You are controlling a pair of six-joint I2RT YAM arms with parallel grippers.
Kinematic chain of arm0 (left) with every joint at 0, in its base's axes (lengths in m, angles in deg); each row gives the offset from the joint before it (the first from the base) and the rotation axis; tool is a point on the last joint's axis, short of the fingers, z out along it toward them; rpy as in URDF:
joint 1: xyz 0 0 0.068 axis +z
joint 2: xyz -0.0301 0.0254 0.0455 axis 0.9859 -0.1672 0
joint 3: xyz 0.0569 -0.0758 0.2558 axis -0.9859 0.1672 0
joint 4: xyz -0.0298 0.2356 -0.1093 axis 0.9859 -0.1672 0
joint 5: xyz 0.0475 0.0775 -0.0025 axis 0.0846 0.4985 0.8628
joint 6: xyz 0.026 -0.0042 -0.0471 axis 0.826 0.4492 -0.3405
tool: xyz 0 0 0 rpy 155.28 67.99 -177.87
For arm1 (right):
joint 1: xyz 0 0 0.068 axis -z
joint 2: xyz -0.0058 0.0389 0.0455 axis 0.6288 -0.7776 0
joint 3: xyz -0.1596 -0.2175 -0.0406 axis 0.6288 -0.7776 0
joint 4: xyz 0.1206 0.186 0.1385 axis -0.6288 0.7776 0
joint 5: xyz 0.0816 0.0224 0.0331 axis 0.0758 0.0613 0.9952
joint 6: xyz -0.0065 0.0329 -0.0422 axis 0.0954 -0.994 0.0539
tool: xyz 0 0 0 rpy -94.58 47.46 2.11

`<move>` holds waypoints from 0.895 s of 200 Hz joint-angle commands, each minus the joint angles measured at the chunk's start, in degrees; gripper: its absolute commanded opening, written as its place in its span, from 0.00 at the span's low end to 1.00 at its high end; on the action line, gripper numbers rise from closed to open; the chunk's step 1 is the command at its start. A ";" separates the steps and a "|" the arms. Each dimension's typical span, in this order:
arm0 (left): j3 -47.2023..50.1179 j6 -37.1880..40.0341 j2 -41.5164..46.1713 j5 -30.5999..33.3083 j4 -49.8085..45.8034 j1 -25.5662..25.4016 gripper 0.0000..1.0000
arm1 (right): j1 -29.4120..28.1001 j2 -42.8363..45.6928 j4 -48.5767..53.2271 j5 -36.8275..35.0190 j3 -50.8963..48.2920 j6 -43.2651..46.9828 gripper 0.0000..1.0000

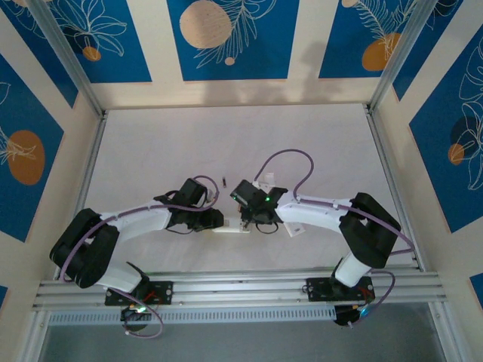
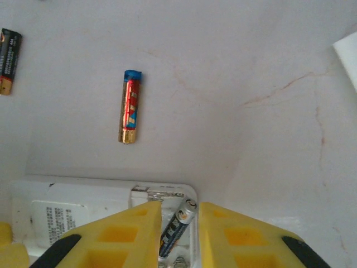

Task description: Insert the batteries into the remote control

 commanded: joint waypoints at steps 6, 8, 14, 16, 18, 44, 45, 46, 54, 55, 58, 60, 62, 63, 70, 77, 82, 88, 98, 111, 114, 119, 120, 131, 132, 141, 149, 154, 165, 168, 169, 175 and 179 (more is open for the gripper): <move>-0.61 0.01 -2.18 0.69 -0.50 -1.35 0.44 | -0.06 -1.86 -0.74 3.46 -0.44 -0.46 0.25; -0.67 -0.04 -2.20 0.67 -0.50 -1.37 0.44 | -0.09 -1.96 -0.76 3.47 -0.50 -0.59 0.25; -0.78 -0.06 -2.29 0.58 -0.43 -1.39 0.44 | -0.18 -2.31 -0.62 3.48 -0.46 -0.92 0.25; -0.83 -0.06 -2.34 0.57 -0.48 -1.36 0.44 | -0.12 -2.47 -0.60 3.50 -0.49 -1.02 0.25; -0.86 -0.04 -2.37 0.62 -0.45 -1.35 0.44 | -0.17 -2.62 -0.57 3.52 -0.52 -1.02 0.25; -1.22 0.20 -2.65 0.52 -0.60 -1.35 0.44 | -0.26 -3.78 1.81 3.43 0.19 -2.12 0.24; -1.22 0.20 -2.65 0.55 -0.59 -1.35 0.44 | -0.31 -3.77 1.88 3.45 0.18 -2.17 0.25; -1.22 0.25 -2.65 0.56 -0.63 -1.35 0.44 | -0.29 -3.80 1.87 3.46 0.18 -2.15 0.25; -1.33 0.29 -2.72 0.62 -0.62 -1.43 0.44 | -0.49 -3.92 1.88 3.30 0.10 -2.22 0.24; -1.32 0.29 -2.68 0.59 -0.60 -1.43 0.44 | -0.56 -3.88 1.83 3.30 0.09 -2.26 0.25; -1.32 0.29 -2.68 0.66 -0.59 -1.36 0.44 | -0.66 -3.89 1.76 3.28 0.01 -2.27 0.25; -1.31 0.32 -2.74 0.66 -0.54 -1.40 0.44 | -0.70 -3.88 1.66 3.29 -0.04 -2.30 0.25; -1.36 0.30 -2.76 0.62 -0.51 -1.36 0.44 | -0.71 -3.94 1.57 3.30 -0.03 -2.33 0.25; -1.38 0.30 -2.79 0.60 -0.46 -1.40 0.44 | -0.71 -3.98 1.59 3.30 -0.06 -2.32 0.25; -1.32 0.30 -2.95 0.64 -0.41 -1.42 0.44 | -0.76 -4.12 1.29 3.45 -0.08 -2.38 0.24; -1.39 0.16 -3.07 0.55 -0.33 -1.45 0.44 | -0.66 -4.43 1.04 3.36 -0.02 -2.22 0.23; -1.31 0.13 -3.16 0.43 -0.25 -1.43 0.44 | -0.71 -4.67 1.06 3.22 0.04 -2.31 0.23; -1.36 0.12 -3.17 0.39 -0.21 -1.44 0.44 | -0.64 -4.98 1.33 3.12 0.21 -2.44 0.21; -1.26 0.12 -3.10 0.31 -0.31 -1.44 0.44 | -0.71 -5.48 1.51 2.95 0.48 -2.37 0.20; -1.18 0.29 -2.76 0.61 -0.69 -1.51 0.44 | -0.67 -5.76 1.57 2.95 0.69 -2.22 0.17; -1.14 0.36 -2.69 0.72 -0.82 -1.45 0.44 | -0.71 -5.74 1.56 2.97 0.70 -2.14 0.17; -1.09 0.45 -2.58 0.84 -0.94 -1.52 0.44 | -0.65 -5.77 1.59 2.95 0.70 -2.13 0.16; -1.07 0.46 -2.57 0.84 -0.98 -1.48 0.44 | -0.68 -5.77 1.60 2.95 0.70 -2.13 0.16; -1.05 0.50 -2.47 1.01 -1.07 -1.48 0.44 | -0.71 -5.44 1.74 2.87 0.79 -2.05 0.15; -1.05 0.53 -2.47 1.01 -1.04 -1.46 0.44 | -0.71 -5.39 1.76 2.82 0.84 -2.00 0.15; -0.96 0.47 -2.47 1.02 -0.96 -1.44 0.44 | -0.77 -4.95 2.01 2.48 0.88 -1.80 0.14; -0.92 0.35 -2.56 0.98 -0.89 -1.44 0.44 | -0.80 -4.42 2.11 2.17 0.96 -1.48 0.14; -0.87 0.30 -2.63 0.93 -0.72 -1.44 0.44 | -0.79 -4.00 2.21 2.00 0.97 -1.08 0.14; -0.88 0.21 -2.71 0.77 -0.59 -1.46 0.44 | -0.81 -3.04 2.29 1.06 0.97 -0.68 0.13; -0.87 0.21 -2.82 0.75 -0.51 -1.44 0.44 | -0.78 -2.77 2.40 0.88 0.97 -0.52 0.14; -0.87 0.21 -2.82 0.75 -0.50 -1.44 0.44 | -0.79 -2.74 2.44 0.77 0.97 -0.49 0.14; -0.87 0.28 -2.82 0.75 -0.50 -1.44 0.44 | -0.77 -2.26 2.58 0.22 0.97 -0.29 0.14; -0.95 0.31 -2.88 0.79 -0.45 -1.47 0.44 | -0.78 -1.94 2.75 0.03 1.05 -0.05 0.13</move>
